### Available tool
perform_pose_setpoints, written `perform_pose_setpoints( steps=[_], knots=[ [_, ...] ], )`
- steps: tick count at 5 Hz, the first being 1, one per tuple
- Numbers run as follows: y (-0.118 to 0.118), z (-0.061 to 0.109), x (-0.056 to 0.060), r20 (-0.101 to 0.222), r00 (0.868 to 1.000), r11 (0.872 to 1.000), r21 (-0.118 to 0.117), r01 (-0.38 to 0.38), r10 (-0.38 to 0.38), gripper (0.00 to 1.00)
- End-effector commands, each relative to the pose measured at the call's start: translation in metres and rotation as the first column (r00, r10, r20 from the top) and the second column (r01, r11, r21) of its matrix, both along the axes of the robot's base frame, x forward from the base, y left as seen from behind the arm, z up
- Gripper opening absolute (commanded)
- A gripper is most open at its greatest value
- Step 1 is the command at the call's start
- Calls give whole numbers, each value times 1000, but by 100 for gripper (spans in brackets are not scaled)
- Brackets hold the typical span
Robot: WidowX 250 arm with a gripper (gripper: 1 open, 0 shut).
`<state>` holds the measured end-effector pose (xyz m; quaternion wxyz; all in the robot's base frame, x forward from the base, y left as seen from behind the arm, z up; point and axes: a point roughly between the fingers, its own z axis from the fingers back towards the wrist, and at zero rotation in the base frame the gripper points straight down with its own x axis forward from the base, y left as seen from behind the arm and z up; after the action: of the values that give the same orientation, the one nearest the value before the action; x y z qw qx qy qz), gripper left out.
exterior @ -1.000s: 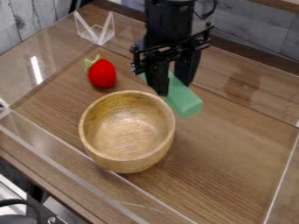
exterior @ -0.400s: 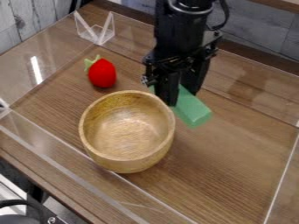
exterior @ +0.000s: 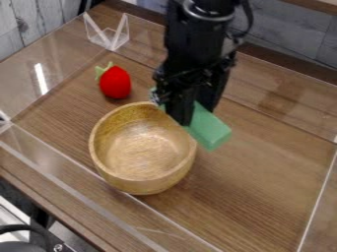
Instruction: Put the green stick in the brown bowl
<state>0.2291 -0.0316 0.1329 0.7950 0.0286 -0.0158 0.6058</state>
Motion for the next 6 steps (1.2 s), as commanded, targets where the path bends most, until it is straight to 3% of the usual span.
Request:
perform_pose_setpoints(
  steps=[1, 3, 4, 5, 6],
  knots=[
    [18, 9, -7, 50, 999, 1000, 7, -20, 19, 0],
    [49, 9, -37, 63, 992, 994, 28, -109, 107, 0],
    [50, 8, -37, 61, 976, 977, 39, -211, 209, 0],
    [50, 9, -34, 57, 952, 952, 46, -303, 300, 0],
    [49, 14, -30, 51, 920, 919, 50, -392, 389, 0]
  ],
)
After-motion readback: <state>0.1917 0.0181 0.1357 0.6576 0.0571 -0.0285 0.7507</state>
